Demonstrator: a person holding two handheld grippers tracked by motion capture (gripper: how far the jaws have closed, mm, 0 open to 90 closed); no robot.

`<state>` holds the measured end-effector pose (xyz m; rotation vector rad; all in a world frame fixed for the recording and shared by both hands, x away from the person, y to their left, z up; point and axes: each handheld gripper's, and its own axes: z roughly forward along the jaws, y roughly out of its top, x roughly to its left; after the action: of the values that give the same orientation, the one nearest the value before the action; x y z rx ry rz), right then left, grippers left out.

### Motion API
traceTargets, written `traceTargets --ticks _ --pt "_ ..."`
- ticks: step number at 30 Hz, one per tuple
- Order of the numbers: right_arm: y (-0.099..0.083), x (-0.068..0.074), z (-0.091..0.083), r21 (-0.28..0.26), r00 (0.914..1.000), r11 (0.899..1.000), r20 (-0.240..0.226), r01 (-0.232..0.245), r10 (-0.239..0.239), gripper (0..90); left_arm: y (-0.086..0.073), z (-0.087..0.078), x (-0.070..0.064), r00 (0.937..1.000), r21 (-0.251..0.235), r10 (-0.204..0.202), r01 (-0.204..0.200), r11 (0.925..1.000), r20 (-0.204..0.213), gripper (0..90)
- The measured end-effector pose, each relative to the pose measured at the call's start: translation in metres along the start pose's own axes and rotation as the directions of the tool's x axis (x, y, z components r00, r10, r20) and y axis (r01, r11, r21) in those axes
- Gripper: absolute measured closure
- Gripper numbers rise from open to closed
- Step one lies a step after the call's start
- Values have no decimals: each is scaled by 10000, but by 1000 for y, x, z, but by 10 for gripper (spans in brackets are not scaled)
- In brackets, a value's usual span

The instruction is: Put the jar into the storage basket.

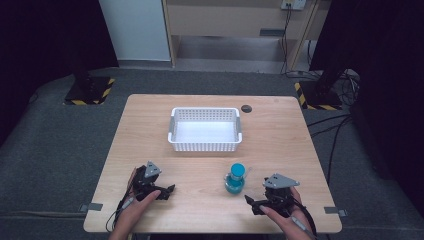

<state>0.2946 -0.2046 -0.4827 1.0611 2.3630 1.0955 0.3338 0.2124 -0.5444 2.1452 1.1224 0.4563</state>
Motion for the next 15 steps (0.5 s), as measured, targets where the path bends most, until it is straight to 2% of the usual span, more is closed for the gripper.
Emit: traceTargets --ticks 15 --pt "11 7 3 -112 9997 9998 -133 193 -194 92 0 0 0 10000 1 -3 3 10000 -1 0"
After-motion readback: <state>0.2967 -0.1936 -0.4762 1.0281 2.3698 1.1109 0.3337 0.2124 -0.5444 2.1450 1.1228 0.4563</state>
